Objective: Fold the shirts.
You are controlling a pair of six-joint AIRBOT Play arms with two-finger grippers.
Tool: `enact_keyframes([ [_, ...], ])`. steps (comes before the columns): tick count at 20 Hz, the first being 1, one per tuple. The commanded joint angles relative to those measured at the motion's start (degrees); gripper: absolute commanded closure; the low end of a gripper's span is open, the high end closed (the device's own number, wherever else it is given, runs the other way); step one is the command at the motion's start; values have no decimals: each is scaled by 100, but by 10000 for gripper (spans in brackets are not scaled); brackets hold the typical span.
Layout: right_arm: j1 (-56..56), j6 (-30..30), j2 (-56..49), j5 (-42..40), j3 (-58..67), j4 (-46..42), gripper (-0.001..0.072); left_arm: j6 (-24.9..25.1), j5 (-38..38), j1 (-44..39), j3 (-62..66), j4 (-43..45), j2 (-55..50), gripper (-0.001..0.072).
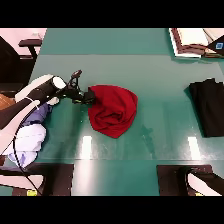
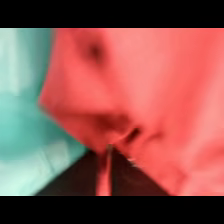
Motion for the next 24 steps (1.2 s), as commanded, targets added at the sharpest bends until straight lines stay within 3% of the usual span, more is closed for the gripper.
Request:
enact_keyframes([
  [1,-4,24,20,221,-531,2,694,39,-125,7,492,175,-17,682],
  [6,2,400,31,-140,-2743,101,683,37,-772,7,1202,1217,-17,683],
  [7,2,417,24,-378,-3311,313,530,37,-835,7,1248,1333,-17,683],
  [8,2,413,4,-680,-3901,605,298,37,-852,7,1250,1399,-17,682],
  [9,22,400,-79,-1029,-4507,1056,254,37,-844,7,1250,1456,-20,683],
  [14,1008,-769,-1084,-2675,-6052,3233,263,39,-822,7,1252,1506,-20,682],
  [18,1860,-1071,-2000,-3375,-5569,3626,266,35,-844,7,1252,1818,-17,682],
  [21,2017,-1071,-2516,-3412,-4988,3585,439,35,-890,9,1252,2124,-17,682],
  [22,2017,-1071,-2625,-3383,-4837,3582,536,33,-929,9,1252,2214,-17,682],
  [23,1976,-1071,-2669,-3383,-4745,3550,686,35,-977,24,1252,2293,-17,681],
  [24,1893,-1069,-2636,-3383,-4671,3405,695,35,-1012,59,1255,2297,-15,682],
])
